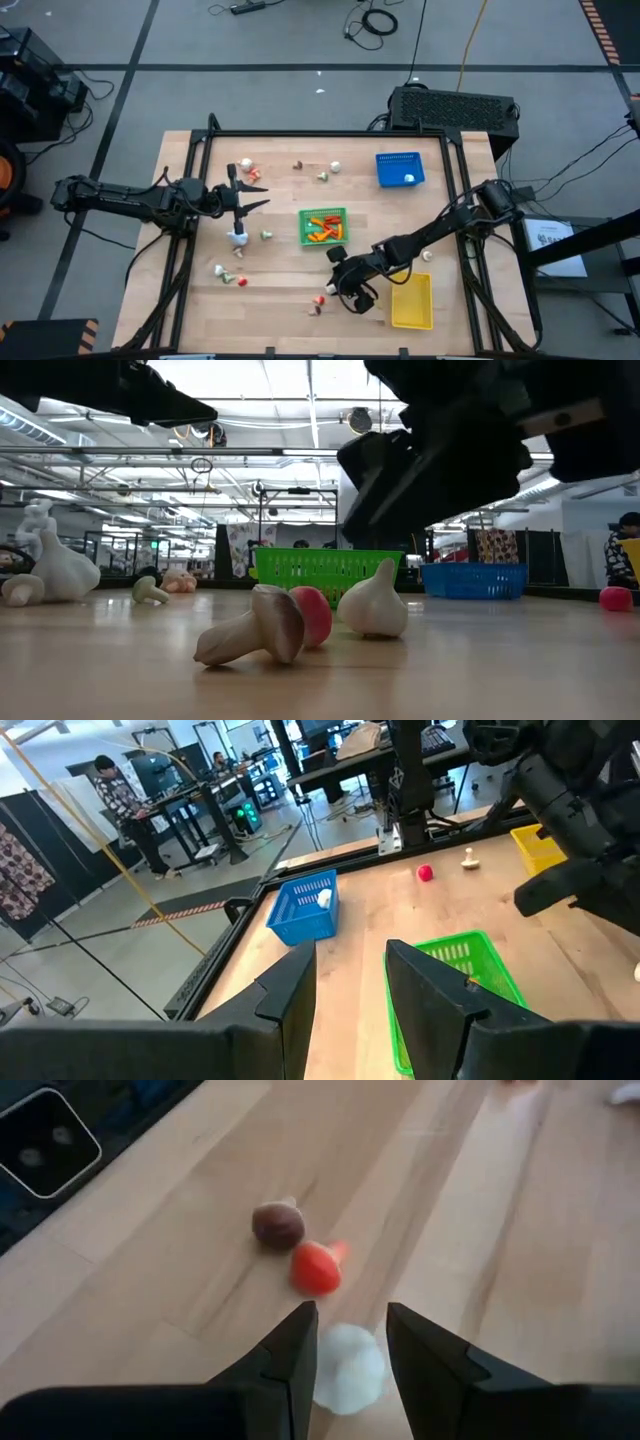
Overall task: Sort produce into baskets
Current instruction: Put the garlic into the blue bin
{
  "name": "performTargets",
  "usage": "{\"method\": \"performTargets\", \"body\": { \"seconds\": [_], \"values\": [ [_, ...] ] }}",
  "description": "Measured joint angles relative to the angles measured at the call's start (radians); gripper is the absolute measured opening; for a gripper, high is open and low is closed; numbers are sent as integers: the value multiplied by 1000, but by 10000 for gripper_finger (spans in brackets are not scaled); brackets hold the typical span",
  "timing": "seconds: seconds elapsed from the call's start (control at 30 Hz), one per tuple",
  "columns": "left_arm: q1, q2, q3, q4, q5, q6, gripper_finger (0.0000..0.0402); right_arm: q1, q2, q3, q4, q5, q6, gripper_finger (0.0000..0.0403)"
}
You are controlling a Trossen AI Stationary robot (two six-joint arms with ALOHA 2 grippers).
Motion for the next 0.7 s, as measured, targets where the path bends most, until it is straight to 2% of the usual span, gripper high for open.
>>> {"method": "performTargets", "body": {
  "seconds": [0.53, 0.7],
  "values": [
    [0, 0, 0, -3, 0, 0, 132, 1, 49, 0, -21, -6, 9, 113],
    [0, 0, 0, -4, 0, 0, 132, 1, 49, 0, -23, -6, 9, 94]
  ]
}}
